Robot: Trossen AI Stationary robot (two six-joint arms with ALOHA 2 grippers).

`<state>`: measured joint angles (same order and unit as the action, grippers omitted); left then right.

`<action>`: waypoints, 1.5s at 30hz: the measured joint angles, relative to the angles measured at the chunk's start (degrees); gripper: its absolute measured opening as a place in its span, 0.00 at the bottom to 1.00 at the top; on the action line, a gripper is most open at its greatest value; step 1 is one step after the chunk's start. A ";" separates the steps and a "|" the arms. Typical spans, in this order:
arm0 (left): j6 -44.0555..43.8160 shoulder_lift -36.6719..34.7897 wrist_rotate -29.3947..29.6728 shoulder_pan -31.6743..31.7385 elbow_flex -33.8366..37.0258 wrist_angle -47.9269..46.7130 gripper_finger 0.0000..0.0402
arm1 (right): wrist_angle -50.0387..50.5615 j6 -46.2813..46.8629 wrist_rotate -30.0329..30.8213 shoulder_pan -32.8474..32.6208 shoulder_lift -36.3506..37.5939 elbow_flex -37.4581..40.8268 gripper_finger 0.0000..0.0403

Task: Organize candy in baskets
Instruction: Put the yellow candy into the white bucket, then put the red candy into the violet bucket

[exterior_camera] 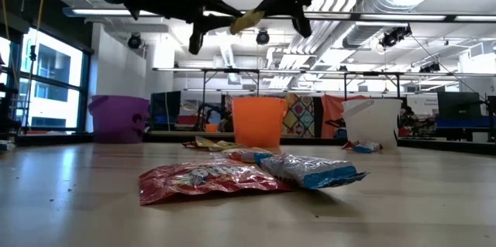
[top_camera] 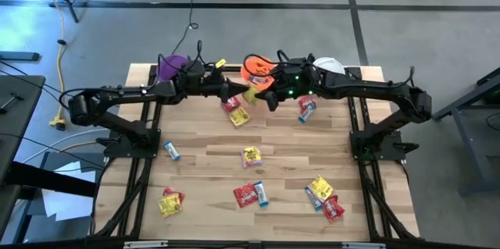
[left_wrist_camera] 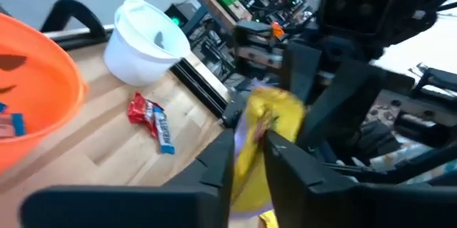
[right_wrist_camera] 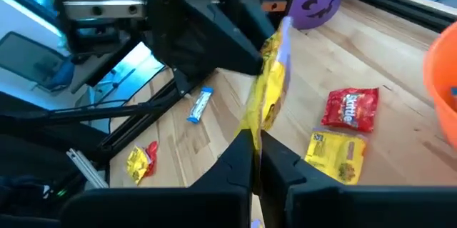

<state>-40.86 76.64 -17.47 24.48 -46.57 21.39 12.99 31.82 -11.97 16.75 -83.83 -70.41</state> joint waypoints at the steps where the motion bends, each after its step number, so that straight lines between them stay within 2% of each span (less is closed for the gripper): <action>1: 0.02 0.00 0.19 0.36 0.00 -0.02 0.18 | 0.54 -0.18 0.27 0.37 0.69 0.00 0.01; 8: 2.98 0.00 0.37 1.82 0.00 -0.46 0.31 | 17.86 -1.89 11.07 6.20 7.02 0.00 0.00; 15: 8.00 -0.02 -0.27 0.99 0.00 -0.48 0.32 | 43.57 -3.75 25.22 17.30 12.13 0.00 0.00; 18: 9.34 -0.02 -0.29 0.52 0.00 -0.50 0.32 | 47.35 -6.96 28.47 22.55 12.17 0.00 0.00; 22: 10.03 -0.02 -0.31 0.53 0.00 -0.53 0.32 | 45.62 -11.60 30.03 28.88 10.32 0.00 0.00; 26: 10.05 -0.02 -0.31 0.51 0.00 -0.57 0.32 | 45.70 -15.90 29.18 33.84 5.30 0.00 0.00; 29: 11.03 -0.02 -0.31 0.47 0.00 -0.57 0.32 | 43.48 -17.60 26.27 35.44 1.23 0.02 0.00; 34: 12.19 -0.02 -0.33 0.47 0.00 -0.57 0.32 | 41.41 -18.76 25.49 35.46 -3.44 0.02 0.02; 37: 12.20 -0.02 -0.36 0.44 0.00 -0.63 0.32 | 42.23 -18.87 22.17 35.48 -4.45 0.04 0.10; 45: 15.44 -0.04 -0.25 0.43 0.00 -4.85 0.32 | 45.47 -16.81 22.99 33.31 -0.78 -1.49 0.43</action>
<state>-25.42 76.60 -17.72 24.91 -46.57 16.53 58.46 15.01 11.03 50.06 -84.61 -71.90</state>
